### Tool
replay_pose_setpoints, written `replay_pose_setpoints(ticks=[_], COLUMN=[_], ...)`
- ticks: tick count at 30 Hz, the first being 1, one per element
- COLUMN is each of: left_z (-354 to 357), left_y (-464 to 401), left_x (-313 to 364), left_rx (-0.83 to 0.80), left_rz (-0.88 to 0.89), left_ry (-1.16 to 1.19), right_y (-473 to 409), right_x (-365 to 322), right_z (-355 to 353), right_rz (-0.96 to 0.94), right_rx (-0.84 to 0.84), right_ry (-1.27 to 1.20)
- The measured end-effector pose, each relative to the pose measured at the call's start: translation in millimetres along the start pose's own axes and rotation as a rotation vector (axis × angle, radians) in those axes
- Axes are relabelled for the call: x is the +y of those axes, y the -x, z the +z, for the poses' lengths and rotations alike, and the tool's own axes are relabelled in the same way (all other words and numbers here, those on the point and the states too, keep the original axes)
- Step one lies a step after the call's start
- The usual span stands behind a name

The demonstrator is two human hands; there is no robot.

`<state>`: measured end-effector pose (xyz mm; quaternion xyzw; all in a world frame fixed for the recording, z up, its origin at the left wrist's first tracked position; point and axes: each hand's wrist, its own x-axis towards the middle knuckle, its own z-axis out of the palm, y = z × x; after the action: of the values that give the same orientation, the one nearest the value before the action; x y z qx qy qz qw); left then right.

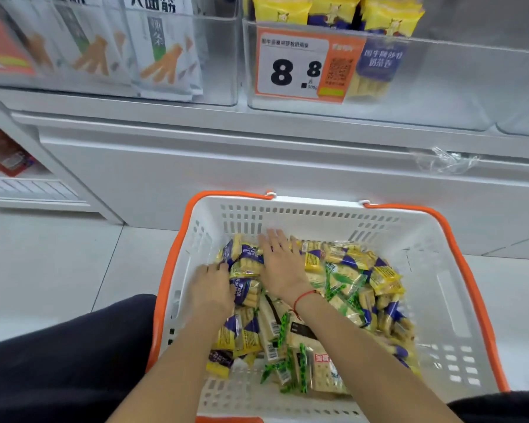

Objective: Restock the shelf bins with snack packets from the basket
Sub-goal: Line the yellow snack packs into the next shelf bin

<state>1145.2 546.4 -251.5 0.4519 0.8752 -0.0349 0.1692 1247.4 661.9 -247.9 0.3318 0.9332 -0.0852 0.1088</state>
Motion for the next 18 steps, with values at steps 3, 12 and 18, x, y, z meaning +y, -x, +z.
replay_pose_setpoints(ticks=[3, 12, 18], left_z=[0, -1, -20], left_y=[-8, -11, 7], left_x=[5, 14, 4], left_rx=[-0.007, -0.159, -0.05], left_rz=[-0.024, -0.112, -0.156], left_ry=[-0.146, -0.295, 0.048], right_y=[-7, 4, 23], right_x=[7, 21, 21], right_z=[10, 11, -2], right_rz=[0.096, 0.154, 0.151], right_rx=[-0.051, -0.183, -0.139], right_ry=[-0.007, -0.054, -0.016])
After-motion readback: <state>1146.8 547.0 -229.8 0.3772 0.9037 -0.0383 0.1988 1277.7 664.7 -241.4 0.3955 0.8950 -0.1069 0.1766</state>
